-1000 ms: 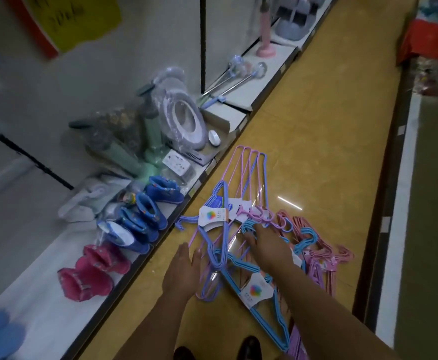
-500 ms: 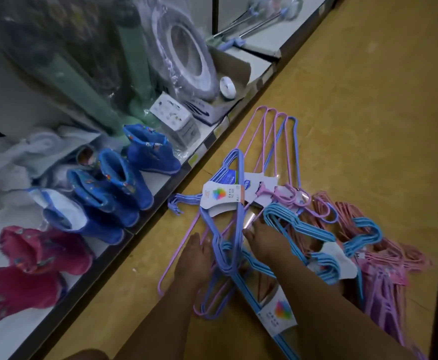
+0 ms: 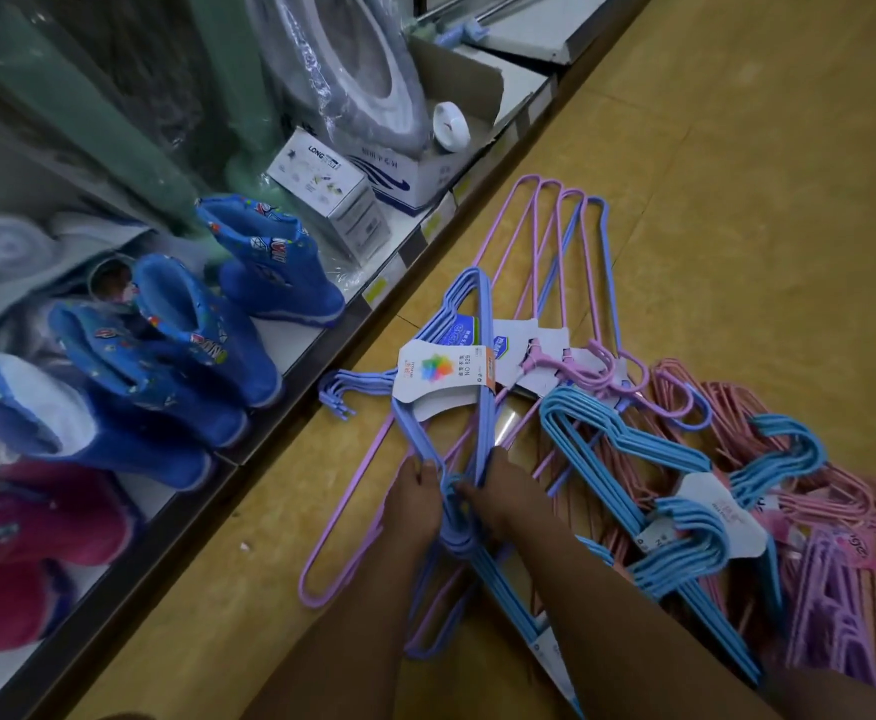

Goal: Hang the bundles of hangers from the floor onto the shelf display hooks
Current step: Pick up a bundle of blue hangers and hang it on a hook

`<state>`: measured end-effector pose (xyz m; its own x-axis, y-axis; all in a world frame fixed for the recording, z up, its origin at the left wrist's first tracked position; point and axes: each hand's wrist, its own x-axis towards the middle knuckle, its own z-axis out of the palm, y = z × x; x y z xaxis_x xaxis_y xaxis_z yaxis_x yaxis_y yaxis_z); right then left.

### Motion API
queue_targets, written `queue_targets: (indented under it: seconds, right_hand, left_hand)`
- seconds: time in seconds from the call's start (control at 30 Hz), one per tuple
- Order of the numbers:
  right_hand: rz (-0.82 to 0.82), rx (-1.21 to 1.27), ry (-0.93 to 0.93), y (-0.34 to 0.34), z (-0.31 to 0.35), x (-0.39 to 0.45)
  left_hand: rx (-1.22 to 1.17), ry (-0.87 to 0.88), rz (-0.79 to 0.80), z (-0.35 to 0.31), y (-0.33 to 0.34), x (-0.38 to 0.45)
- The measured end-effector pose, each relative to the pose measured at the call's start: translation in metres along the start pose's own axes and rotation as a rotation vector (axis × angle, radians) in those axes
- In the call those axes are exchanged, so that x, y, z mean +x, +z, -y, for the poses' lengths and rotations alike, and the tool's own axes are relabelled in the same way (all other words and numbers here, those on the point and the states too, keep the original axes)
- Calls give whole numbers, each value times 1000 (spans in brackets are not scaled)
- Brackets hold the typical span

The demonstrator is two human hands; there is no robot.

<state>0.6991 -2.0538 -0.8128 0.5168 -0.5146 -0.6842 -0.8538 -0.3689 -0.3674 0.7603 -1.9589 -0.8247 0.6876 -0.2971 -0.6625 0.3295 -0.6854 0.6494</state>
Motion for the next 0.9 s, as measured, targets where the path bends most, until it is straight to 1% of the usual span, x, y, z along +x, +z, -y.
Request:
queue_targets:
  seconds: [0.1, 0.17, 0.27, 0.33, 0.43, 0.57, 0.63, 0.67, 0.73, 0.8, 0.9]
  right_hand:
    - [11, 19, 42, 1, 5, 2]
    - [-5, 74, 50, -2, 8, 2]
    - [-23, 169, 26, -7, 15, -2]
    - [-30, 233, -4, -11, 20, -6]
    - [-24, 340, -45, -19, 24, -8]
    - [-34, 430, -19, -35, 26, -9]
    - [-52, 517, 31, -39, 27, -9]
    - [-59, 602, 71, -41, 29, -8]
    - [-84, 817, 182, -41, 35, -5]
    - [-156, 975, 322, -40, 42, -8]
    - [-258, 989, 470, -44, 46, -31]
  left_hand:
    - [-73, -40, 0, 2, 2, 5]
    - [-75, -48, -4, 0, 1, 7]
    - [-119, -99, -38, -6, -2, 14]
    - [-171, -174, -82, -11, -4, 17]
    - [-208, -244, -39, -23, -7, 18]
    - [-129, -255, -44, -39, -7, 14]
    - [-53, -212, -51, -42, -8, 8]
    - [-34, -192, -44, -42, -8, 3]
    - [-22, -149, -28, -43, -10, -13]
    - [-20, -104, -9, -46, -13, -31]
    - [-18, -39, 37, -64, -26, -65]
